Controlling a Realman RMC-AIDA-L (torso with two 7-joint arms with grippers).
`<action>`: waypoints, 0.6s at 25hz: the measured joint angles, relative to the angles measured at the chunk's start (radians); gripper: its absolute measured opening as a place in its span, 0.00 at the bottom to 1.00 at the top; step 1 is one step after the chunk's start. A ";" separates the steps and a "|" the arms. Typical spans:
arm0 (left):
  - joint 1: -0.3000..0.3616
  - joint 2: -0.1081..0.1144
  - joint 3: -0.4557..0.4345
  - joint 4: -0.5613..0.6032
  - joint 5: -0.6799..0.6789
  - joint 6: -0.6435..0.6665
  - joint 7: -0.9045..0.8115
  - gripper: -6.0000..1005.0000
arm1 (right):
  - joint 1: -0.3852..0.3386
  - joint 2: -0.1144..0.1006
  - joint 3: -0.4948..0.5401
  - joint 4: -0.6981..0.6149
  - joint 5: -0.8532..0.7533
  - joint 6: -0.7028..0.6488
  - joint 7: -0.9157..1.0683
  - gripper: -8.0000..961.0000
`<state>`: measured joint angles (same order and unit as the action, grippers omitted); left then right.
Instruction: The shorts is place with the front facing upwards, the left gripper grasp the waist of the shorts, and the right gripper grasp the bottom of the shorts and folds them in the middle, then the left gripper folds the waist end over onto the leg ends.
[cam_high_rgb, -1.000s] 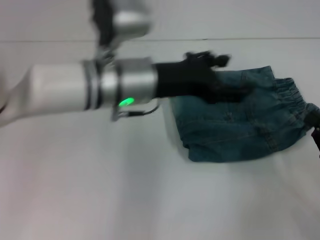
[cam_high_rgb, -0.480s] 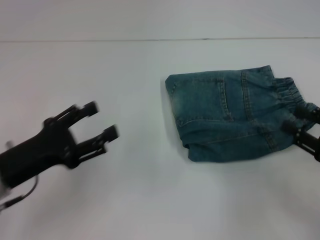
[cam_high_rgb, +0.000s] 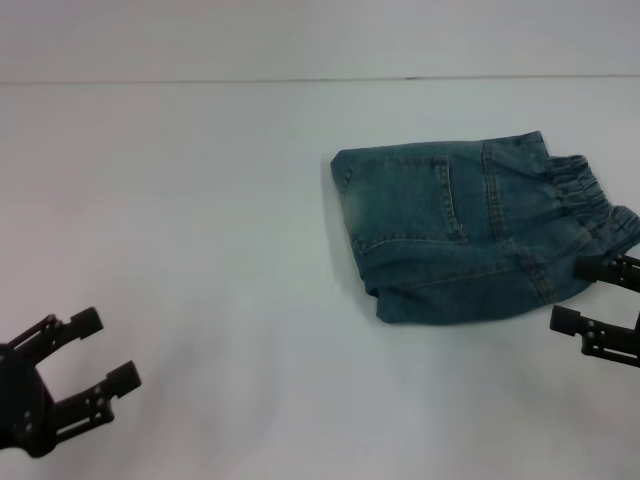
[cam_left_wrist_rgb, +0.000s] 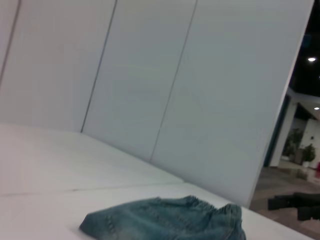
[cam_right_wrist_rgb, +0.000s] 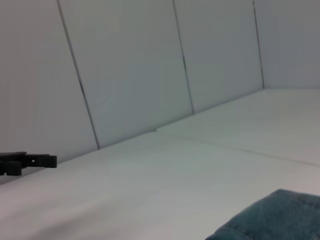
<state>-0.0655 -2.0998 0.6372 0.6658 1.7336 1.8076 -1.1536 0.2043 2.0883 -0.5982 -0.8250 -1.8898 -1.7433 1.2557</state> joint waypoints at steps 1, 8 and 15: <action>0.003 0.001 -0.007 0.000 0.010 0.003 0.000 0.87 | -0.002 0.000 0.002 -0.009 -0.007 -0.004 0.009 0.78; -0.002 0.006 -0.018 0.002 0.076 0.018 0.003 0.87 | -0.016 -0.001 0.010 -0.033 -0.022 -0.015 0.029 0.83; -0.009 0.014 -0.019 0.014 0.077 0.051 0.002 0.87 | -0.018 -0.003 0.035 -0.054 -0.070 -0.067 0.030 0.95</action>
<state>-0.0747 -2.0862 0.6180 0.6794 1.8107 1.8587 -1.1521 0.1859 2.0852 -0.5633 -0.8788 -1.9598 -1.8102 1.2856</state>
